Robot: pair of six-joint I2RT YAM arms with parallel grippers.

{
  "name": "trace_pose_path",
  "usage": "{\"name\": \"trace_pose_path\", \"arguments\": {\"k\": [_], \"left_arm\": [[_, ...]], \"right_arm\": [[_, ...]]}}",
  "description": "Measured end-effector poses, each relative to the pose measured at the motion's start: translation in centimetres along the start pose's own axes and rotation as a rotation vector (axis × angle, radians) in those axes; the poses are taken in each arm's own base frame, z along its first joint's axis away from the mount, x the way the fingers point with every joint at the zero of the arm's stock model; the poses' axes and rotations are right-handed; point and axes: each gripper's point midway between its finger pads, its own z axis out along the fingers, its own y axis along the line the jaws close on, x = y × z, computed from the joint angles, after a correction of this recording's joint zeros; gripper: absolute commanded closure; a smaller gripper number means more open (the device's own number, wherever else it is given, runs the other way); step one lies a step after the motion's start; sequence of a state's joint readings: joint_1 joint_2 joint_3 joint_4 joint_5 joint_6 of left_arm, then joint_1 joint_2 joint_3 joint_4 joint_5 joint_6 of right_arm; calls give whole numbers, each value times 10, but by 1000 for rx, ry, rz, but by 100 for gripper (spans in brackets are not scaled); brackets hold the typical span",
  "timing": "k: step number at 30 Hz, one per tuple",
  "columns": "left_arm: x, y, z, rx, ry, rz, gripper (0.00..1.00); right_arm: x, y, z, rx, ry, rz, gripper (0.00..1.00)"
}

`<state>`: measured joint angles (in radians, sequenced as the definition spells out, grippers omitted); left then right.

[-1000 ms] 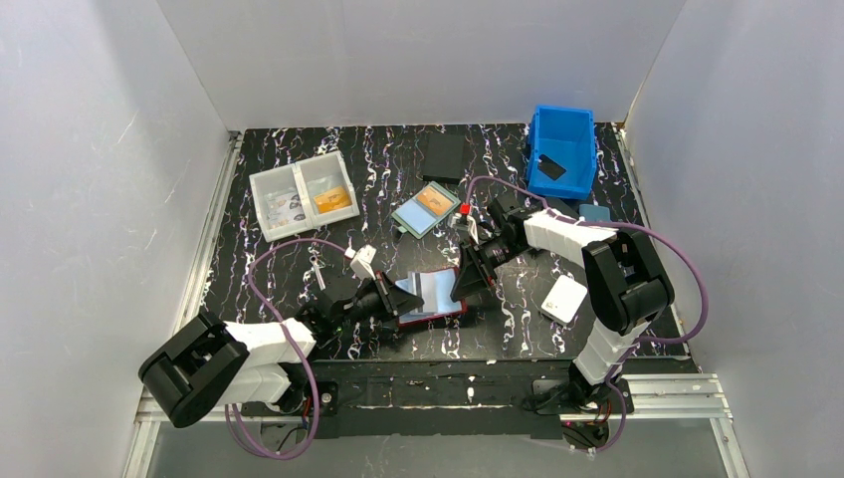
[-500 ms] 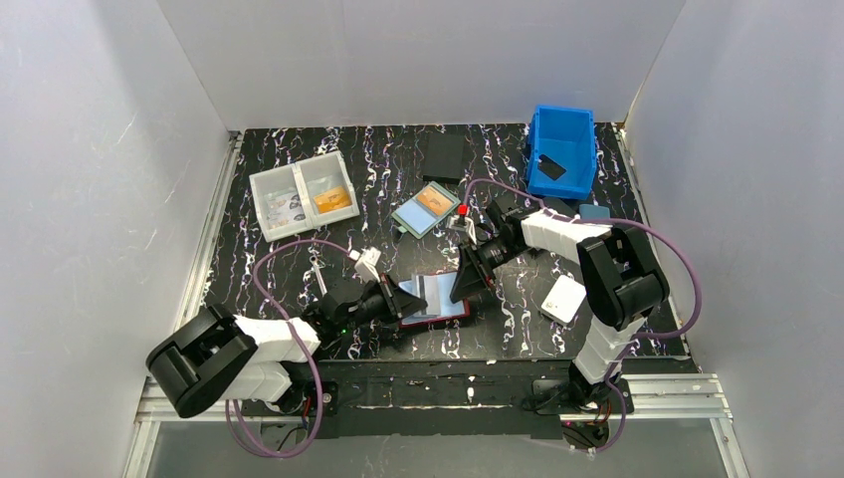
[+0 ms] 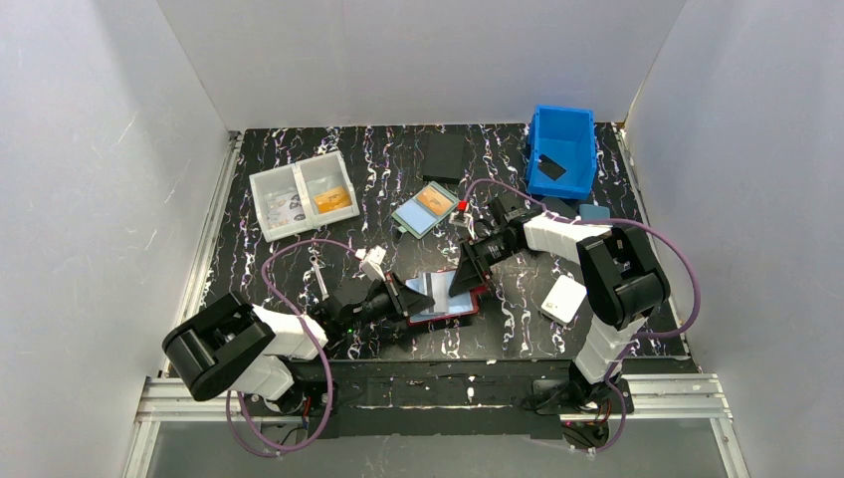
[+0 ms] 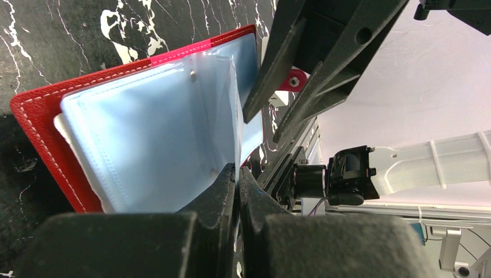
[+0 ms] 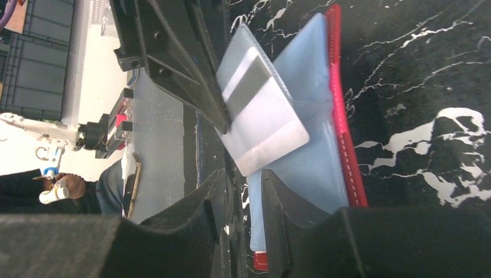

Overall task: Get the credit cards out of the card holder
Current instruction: Remove the credit card from the card holder.

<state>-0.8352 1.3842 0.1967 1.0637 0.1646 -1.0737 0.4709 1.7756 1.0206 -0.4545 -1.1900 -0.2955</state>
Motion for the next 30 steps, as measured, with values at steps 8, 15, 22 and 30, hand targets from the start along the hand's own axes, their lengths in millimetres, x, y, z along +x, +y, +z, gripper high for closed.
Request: {"name": "trace_pose_path", "arguments": {"k": [8, 15, 22, 30], "left_arm": [[-1, -7, 3, 28, -7, 3, 100], [-3, -15, 10, 50, -5, 10, 100], [-5, -20, 11, 71, -15, 15, 100], [-6, -21, 11, 77, -20, 16, 100]], "right_arm": [[-6, -8, -4, 38, -20, 24, 54], [-9, -5, -4, 11, -35, 34, 56], [-11, -1, -8, -30, -58, 47, 69], [-11, -1, -10, -40, -65, 40, 96]]}}
